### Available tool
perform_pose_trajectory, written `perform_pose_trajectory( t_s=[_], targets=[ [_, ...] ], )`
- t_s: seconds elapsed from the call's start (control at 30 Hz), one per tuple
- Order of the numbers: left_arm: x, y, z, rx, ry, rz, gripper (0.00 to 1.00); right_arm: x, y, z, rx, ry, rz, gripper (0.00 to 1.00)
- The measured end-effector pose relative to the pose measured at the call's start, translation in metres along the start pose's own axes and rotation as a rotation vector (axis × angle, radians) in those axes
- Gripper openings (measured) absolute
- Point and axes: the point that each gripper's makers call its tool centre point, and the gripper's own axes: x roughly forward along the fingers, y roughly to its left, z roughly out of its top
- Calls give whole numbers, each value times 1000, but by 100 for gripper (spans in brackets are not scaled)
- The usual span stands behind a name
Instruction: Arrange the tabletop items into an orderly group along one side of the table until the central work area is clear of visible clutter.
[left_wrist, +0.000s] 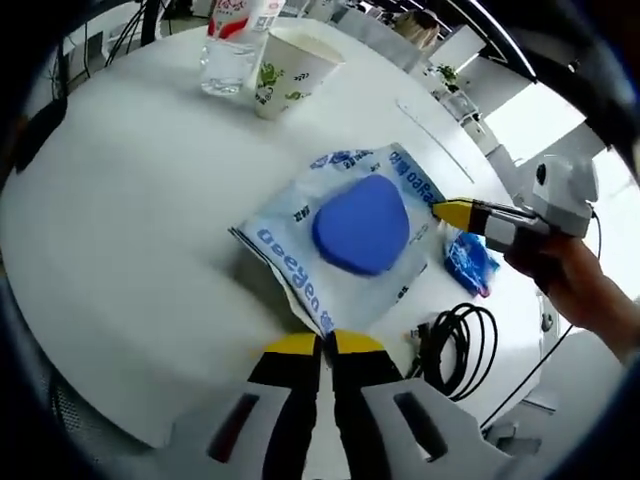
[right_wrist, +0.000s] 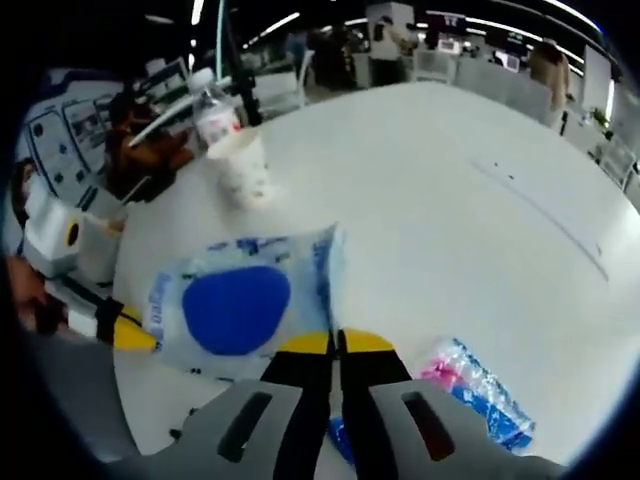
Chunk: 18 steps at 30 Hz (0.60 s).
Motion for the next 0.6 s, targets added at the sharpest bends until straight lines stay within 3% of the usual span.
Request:
perform_pose_trajectory(
  t_s=[0.37,0.6],
  targets=[
    [-11,-2,10,83,-32,-3,0,-31,6,-15,45,-75,-32,0],
    [-13,-4,17,152,-45,7,0,-47,10,-13,64,-127,-63,0]
  ],
)
